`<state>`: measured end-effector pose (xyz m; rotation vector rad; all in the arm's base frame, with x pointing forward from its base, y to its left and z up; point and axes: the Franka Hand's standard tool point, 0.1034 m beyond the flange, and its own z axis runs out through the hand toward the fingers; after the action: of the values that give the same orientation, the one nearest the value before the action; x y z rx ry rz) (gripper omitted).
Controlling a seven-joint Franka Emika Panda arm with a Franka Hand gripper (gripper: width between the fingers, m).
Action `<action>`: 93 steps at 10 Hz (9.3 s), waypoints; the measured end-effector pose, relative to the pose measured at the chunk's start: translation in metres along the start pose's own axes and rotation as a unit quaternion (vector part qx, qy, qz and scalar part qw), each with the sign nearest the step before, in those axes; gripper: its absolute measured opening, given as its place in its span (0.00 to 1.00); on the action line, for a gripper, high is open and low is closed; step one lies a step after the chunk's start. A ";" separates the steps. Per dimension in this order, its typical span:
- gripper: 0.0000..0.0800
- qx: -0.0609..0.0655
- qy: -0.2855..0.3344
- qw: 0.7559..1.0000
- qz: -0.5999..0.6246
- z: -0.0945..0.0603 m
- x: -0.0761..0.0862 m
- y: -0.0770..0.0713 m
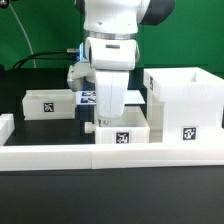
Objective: Assemble drawer
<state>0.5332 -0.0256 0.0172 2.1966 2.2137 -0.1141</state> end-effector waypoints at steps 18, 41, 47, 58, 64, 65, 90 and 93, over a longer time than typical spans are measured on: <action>0.05 -0.015 0.010 1.000 0.012 0.004 0.029 0.005; 0.81 -0.001 0.082 0.996 -0.019 -0.013 -0.056 0.005; 0.81 0.023 0.132 0.991 0.010 0.013 -0.021 -0.001; 0.81 0.035 0.123 0.987 0.094 0.010 0.007 0.004; 0.81 0.013 0.121 0.992 0.025 -0.004 -0.001 0.028; 0.81 0.009 0.121 0.992 0.030 -0.009 0.003 0.033; 0.81 0.018 0.090 0.996 -0.005 -0.011 0.022 0.045; 0.81 0.025 0.089 0.996 0.004 -0.007 0.013 0.032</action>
Offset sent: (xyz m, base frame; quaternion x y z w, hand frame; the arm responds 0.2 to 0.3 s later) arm 0.0000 0.0000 0.0000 0.0000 0.0000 0.0000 1.0000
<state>0.5648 -0.0118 0.0223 2.3248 2.3150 0.0282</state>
